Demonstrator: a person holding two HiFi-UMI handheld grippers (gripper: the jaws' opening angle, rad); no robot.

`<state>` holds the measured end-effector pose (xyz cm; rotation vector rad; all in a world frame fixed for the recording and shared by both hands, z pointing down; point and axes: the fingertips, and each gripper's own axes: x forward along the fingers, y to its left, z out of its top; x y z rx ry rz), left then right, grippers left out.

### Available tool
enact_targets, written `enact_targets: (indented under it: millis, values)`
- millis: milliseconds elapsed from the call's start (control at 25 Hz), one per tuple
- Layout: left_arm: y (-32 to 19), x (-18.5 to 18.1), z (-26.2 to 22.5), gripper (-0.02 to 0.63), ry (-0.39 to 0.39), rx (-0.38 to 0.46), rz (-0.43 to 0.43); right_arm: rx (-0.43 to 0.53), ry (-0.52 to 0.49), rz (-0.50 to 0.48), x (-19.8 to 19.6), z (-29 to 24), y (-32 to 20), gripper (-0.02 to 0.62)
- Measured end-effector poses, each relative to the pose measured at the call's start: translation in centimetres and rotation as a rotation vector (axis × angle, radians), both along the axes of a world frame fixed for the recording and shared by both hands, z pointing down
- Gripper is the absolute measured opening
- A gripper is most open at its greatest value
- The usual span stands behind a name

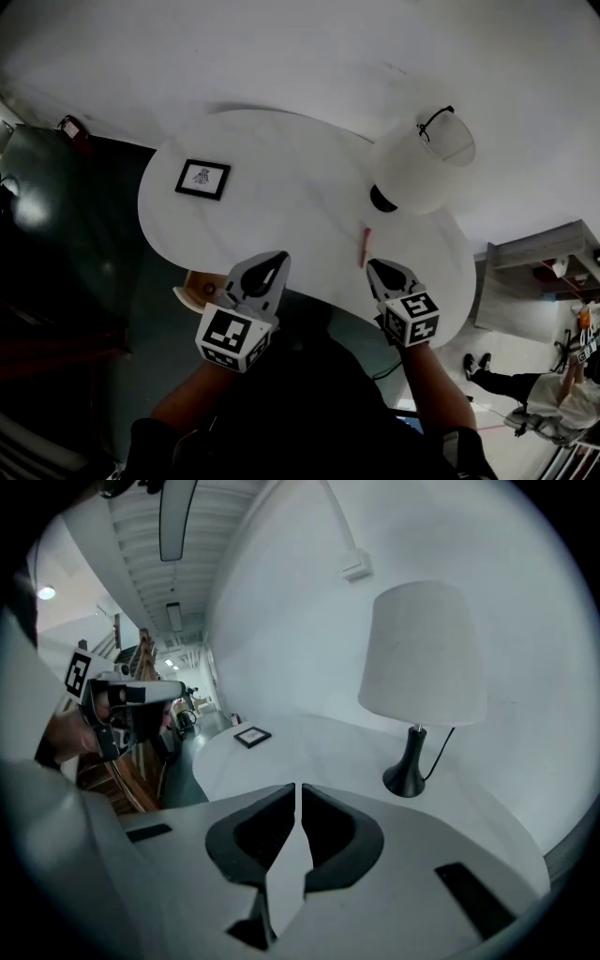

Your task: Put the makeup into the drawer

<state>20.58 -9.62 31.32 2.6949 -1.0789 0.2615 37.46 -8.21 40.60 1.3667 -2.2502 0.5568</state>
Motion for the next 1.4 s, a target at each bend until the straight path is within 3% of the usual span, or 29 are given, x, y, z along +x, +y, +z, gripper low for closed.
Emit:
enact_targets:
  millis: [440, 680, 1040, 1400]
  values:
    - [-2.5, 2.8, 2.6, 0.011, -0.025, -0.052, 0.044, -0.182, 0.075, -0.015, 2.3, 8.2, -3.1, 0.028]
    - [-3.6, 2.7, 4.4, 0.011, -0.026, -0.092, 0.022, -0.265, 0.117, -0.030, 2.9, 12.3, -4.4, 0.029]
    - [-4.2, 2.7, 6.0, 0.011, -0.031, -0.130, 0.006, -0.351, 0.173, 0.002, 4.7, 15.4, -5.7, 0.118]
    - [-4.0, 2.9, 6.5, 0.011, -0.039, -0.146, 0.006, -0.390, 0.198, 0.000, 5.0, 17.0, -6.5, 0.127]
